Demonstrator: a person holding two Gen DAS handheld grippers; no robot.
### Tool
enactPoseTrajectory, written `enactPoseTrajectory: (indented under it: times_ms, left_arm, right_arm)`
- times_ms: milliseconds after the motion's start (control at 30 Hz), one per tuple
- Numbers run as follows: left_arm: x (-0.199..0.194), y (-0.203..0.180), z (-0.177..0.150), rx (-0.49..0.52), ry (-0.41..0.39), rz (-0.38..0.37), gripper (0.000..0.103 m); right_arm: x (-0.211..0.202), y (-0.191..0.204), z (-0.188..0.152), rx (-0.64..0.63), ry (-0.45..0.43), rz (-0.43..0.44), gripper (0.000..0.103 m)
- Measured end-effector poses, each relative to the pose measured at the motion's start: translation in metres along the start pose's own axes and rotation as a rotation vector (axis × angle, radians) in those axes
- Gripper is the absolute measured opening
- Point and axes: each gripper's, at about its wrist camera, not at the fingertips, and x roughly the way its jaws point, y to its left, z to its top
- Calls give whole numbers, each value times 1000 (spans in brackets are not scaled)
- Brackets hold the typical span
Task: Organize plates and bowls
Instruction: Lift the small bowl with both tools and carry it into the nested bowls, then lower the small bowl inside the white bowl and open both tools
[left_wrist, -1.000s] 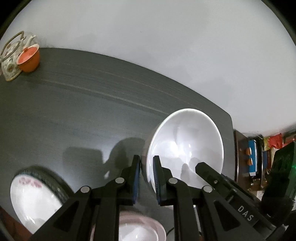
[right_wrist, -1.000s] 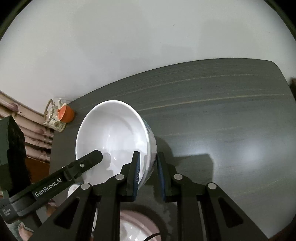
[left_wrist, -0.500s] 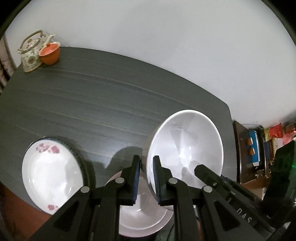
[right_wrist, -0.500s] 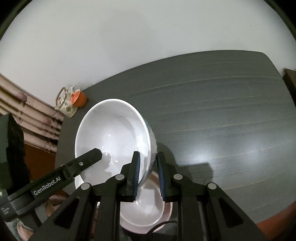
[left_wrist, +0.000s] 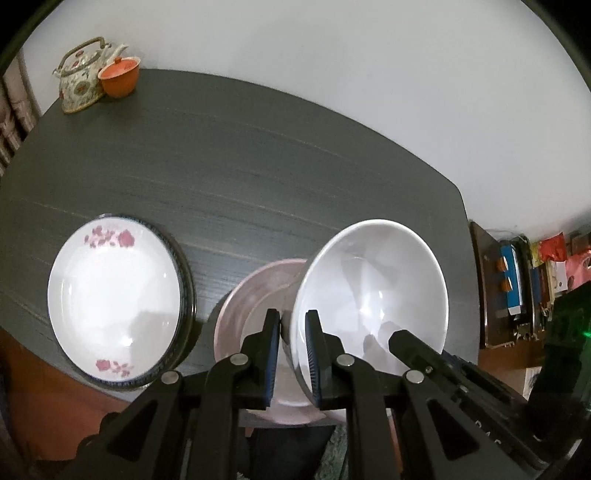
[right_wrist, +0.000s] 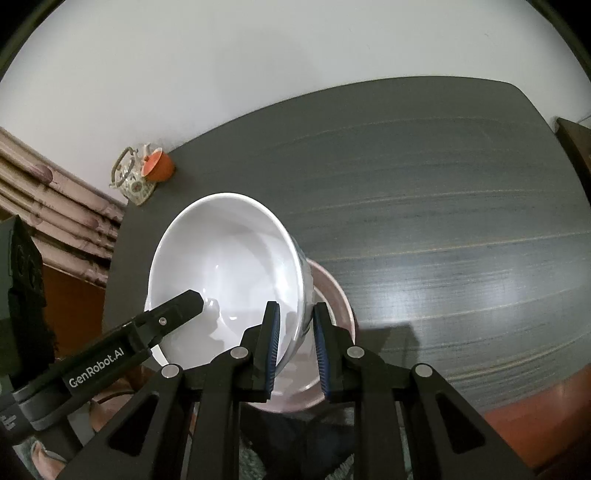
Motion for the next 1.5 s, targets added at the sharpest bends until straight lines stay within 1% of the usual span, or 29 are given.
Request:
enactPoseTrajectory:
  times_ms: [133,267,567,767,1100,1300,1500]
  left_arm:
    - [4,2,-9,5,19,17,14]
    - [11,8,-17,1,54,32,14]
    - [30,12,-24,-3,104,63,14]
    - [38,12,-23,-7,116,77,14]
    - [44,14,-17,-20,133,85,14]
    - [47,15,-13,-5,131,95,14]
    - [48,12,-10,7,147,113,14]
  right_arm:
    - [4,1,-11,3,17,-5,18]
    - [8,0,-18,11,38,-7,18]
    - [30,2,-20,21,87,-13,19]
    - [42,2,-21,21,107,-20,19]
    - [44,-2,-20,12,124,-22,20]
    - [46,-1,-21,11,124,-29,20]
    - [48,0,-22,15,132,-28,20]
